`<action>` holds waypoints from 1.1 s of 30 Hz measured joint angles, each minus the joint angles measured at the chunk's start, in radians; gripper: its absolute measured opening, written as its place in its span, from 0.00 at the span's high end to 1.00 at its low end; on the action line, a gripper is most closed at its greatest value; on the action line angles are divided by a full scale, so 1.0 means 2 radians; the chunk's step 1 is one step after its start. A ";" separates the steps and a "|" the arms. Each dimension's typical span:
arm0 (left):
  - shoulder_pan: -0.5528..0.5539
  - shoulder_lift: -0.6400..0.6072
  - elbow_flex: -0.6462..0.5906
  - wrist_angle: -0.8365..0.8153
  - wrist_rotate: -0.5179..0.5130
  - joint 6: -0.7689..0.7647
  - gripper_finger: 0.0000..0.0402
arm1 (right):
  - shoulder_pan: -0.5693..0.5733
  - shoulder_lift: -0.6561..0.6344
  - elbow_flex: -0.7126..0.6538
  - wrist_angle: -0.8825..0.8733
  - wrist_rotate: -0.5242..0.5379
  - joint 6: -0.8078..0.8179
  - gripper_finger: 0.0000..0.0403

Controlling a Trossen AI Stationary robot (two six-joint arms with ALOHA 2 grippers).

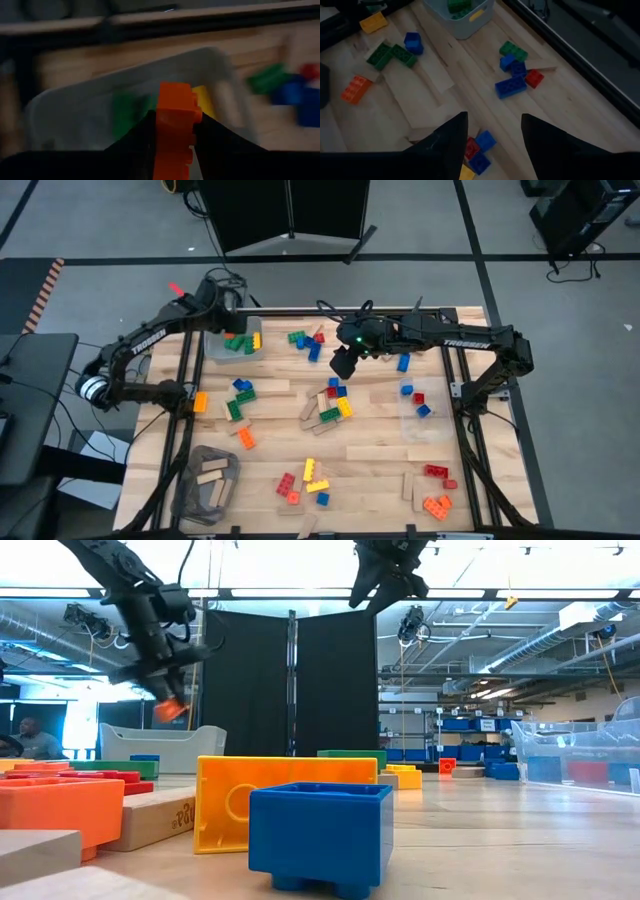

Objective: Sort blocks by size
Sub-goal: Put the large orange game piece into the gray bin

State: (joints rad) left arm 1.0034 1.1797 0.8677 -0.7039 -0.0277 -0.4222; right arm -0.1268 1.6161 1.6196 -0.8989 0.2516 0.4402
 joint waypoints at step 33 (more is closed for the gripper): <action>-0.002 0.072 0.000 -0.038 -0.088 -0.041 0.67 | 0.012 0.000 0.000 0.002 0.000 -0.029 0.52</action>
State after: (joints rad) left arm 0.9994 1.3235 0.8677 -0.7797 -0.2032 -0.5051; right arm -0.1024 1.6161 1.6196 -0.8944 0.2508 0.3818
